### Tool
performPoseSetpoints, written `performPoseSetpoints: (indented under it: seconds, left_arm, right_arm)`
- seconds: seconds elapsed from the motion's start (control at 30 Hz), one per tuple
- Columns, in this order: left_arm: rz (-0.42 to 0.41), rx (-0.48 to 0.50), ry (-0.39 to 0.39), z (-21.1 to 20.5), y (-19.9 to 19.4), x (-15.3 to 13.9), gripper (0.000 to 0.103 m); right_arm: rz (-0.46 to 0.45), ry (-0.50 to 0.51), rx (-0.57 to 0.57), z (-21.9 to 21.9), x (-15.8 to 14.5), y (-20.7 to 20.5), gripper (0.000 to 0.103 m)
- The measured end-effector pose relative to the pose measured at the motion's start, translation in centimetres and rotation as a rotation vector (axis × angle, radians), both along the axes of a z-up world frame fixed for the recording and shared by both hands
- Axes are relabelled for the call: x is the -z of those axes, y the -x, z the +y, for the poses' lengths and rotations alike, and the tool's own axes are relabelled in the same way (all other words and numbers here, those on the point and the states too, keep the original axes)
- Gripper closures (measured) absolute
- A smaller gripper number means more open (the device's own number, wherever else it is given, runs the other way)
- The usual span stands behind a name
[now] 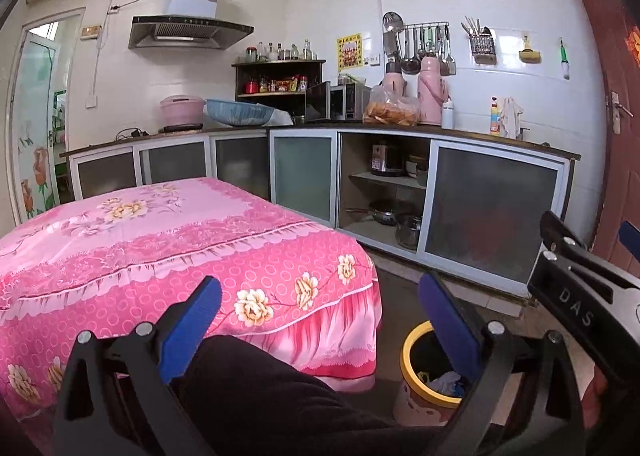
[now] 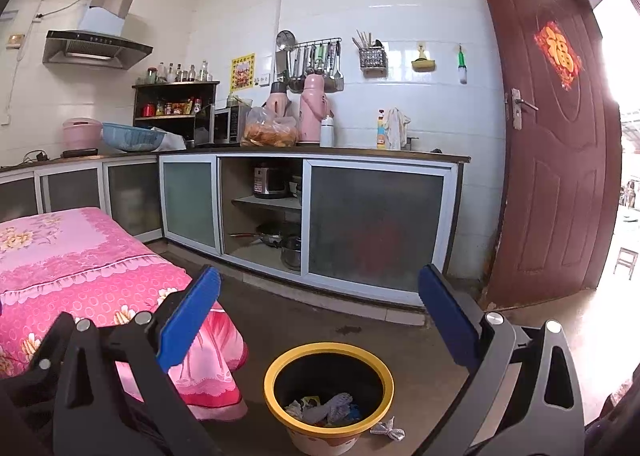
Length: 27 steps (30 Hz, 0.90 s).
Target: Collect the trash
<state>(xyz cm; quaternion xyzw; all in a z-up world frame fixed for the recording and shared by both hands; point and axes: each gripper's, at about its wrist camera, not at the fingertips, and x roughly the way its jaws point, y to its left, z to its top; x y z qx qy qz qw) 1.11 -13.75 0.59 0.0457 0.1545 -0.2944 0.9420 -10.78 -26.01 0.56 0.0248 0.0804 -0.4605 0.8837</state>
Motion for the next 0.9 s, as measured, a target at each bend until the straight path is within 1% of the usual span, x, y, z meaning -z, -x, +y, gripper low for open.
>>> performPoseSetpoints:
  seconds: [0.2, 0.47, 0.9]
  left_arm:
    - [0.027, 0.001, -0.011, -0.1, -0.4, 0.5, 0.008]
    - [0.051, -0.008, -0.017, 0.0, -0.7, 0.9, 0.008]
    - [0.07, -0.017, -0.014, 0.1, -1.0, 1.1, 0.008]
  right_arm:
    - [0.027, -0.024, -0.003, -0.5, 0.4, -0.5, 0.008]
    - [0.05, 0.0, -0.012, 0.0, 0.8, -1.1, 0.008]
    - [0.043, 0.011, 0.0, 0.2, 0.9, -0.8, 0.008]
